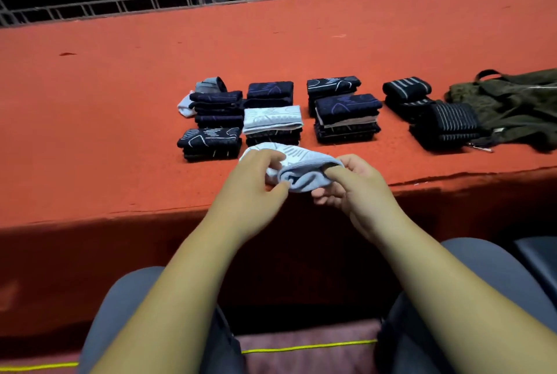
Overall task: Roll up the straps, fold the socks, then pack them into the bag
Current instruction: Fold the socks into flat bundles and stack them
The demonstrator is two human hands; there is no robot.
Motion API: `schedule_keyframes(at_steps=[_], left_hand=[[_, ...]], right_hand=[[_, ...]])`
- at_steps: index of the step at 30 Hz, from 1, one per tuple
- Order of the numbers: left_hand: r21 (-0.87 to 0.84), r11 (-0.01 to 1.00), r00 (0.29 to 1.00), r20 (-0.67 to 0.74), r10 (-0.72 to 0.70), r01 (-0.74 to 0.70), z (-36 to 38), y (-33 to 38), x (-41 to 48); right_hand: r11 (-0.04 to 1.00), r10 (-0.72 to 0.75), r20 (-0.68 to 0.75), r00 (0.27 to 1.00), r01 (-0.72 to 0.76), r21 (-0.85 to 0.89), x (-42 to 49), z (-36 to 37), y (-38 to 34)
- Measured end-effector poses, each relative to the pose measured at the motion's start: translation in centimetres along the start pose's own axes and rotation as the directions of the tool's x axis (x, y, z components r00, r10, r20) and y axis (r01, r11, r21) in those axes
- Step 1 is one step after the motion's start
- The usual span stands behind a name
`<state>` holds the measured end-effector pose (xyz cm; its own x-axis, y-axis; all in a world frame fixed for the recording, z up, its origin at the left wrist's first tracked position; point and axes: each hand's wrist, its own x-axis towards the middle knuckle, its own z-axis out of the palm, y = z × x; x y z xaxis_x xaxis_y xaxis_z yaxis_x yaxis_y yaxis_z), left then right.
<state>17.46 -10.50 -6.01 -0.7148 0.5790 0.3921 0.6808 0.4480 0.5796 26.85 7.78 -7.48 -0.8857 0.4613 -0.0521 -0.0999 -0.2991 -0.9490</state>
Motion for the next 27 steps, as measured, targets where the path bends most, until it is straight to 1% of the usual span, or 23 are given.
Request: schedule_keyframes(at_steps=[2,6,8,9,11,15,20,23,25,27], left_hand=[[-0.06,0.994,0.994,0.075,-0.084,0.088,0.2,0.3,0.0],[-0.161,0.981,0.966,0.25,-0.066,0.109,-0.7,0.0,0.4],[-0.175,0.974,0.944,0.321,-0.079,0.141,-1.0,-0.3,0.5],[-0.164,0.975,0.943,0.319,-0.091,0.15,-1.0,-0.3,0.5],[-0.106,0.982,0.954,0.272,-0.123,0.157,-0.7,-0.3,0.6],[-0.002,0.989,0.97,0.193,-0.146,0.149,-0.4,0.5,0.7],[-0.057,0.982,0.976,0.132,-0.173,0.181,-1.3,1.1,0.6],[-0.095,0.979,0.983,0.054,-0.174,0.179,-1.5,1.4,0.6],[-0.086,0.982,0.986,-0.004,-0.168,0.167,-1.4,1.7,0.6],[-0.054,0.989,0.989,-0.05,-0.14,0.138,-1.3,2.2,0.7]], right_hand=[[0.999,-0.001,0.057,0.998,-0.002,0.042,0.0,-0.2,-0.1],[0.998,-0.013,0.122,0.992,0.004,0.067,-0.4,-0.5,-0.5],[0.996,-0.01,0.147,0.989,-0.003,0.09,-0.4,-0.7,-0.6],[0.995,-0.009,0.158,0.987,-0.006,0.097,-0.4,-0.8,-0.6],[0.996,-0.01,0.177,0.984,-0.007,0.094,-0.5,-0.9,-0.6],[0.999,-0.02,0.185,0.982,0.015,0.031,-0.6,-1.4,-0.8],[0.99,-0.081,0.147,0.986,0.096,-0.101,-0.6,-1.9,-1.0],[0.972,-0.127,0.104,0.986,0.145,-0.186,-0.6,-1.9,-0.9],[0.952,-0.156,0.068,0.985,0.168,-0.256,-0.4,-1.9,-0.9],[0.904,-0.216,0.021,0.976,0.208,-0.373,-0.2,-1.9,-0.7]])
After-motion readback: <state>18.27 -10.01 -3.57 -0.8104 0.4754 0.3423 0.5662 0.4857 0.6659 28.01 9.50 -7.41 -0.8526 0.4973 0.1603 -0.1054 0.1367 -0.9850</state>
